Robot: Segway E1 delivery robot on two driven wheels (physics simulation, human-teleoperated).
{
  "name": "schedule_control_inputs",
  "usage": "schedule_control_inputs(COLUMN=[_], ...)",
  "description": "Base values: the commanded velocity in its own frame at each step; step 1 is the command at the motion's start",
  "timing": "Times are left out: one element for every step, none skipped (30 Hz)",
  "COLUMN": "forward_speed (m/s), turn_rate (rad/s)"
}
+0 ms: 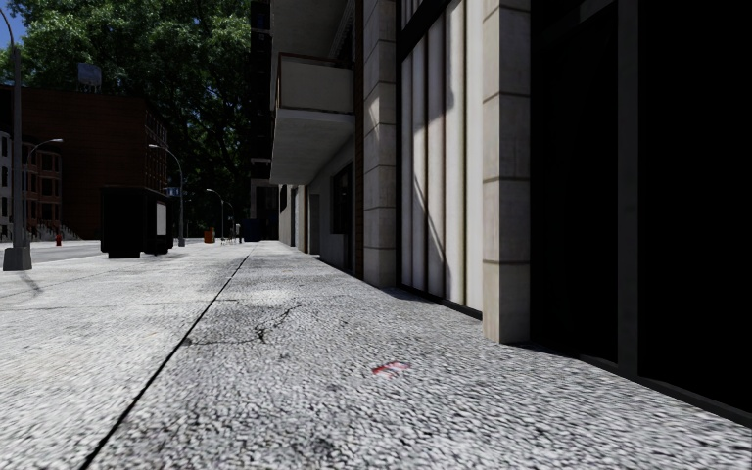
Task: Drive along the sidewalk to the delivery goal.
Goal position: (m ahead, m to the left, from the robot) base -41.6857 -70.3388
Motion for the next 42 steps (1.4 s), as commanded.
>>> schedule_control_inputs(forward_speed=[0.0, 0.0, 0.0, 0.0, 0.0, 0.0, 0.0, 0.0, 0.0, 0.0, 0.0, 0.0, 0.0, 0.0, 0.0, 0.0, 0.0, 0.0, 0.0, 0.0, 0.0, 0.0, 0.0, 0.0, 0.0, 0.0, 0.0, 0.0, 0.0, 0.0, 0.0, 0.0, 0.0, 0.0, 0.0, 0.0, 0.0, 0.0, 0.0, 0.0, 0.0, 0.0], turn_rate=[0.0, 0.0, 0.0, 0.0, 0.0, 0.0, 0.0, 0.0, 0.0, 0.0, 0.0, 0.0, 0.0, 0.0, 0.0, 0.0, 0.0, 0.0, 0.0, 0.0, 0.0, 0.0, 0.0, 0.0, 0.0, 0.0, 0.0, 0.0, 0.0, 0.0, -0.44, -0.52, -0.52, -0.55, -0.55, -0.55, -0.55, -0.55, -0.57, -0.6, -0.6, -0.61])
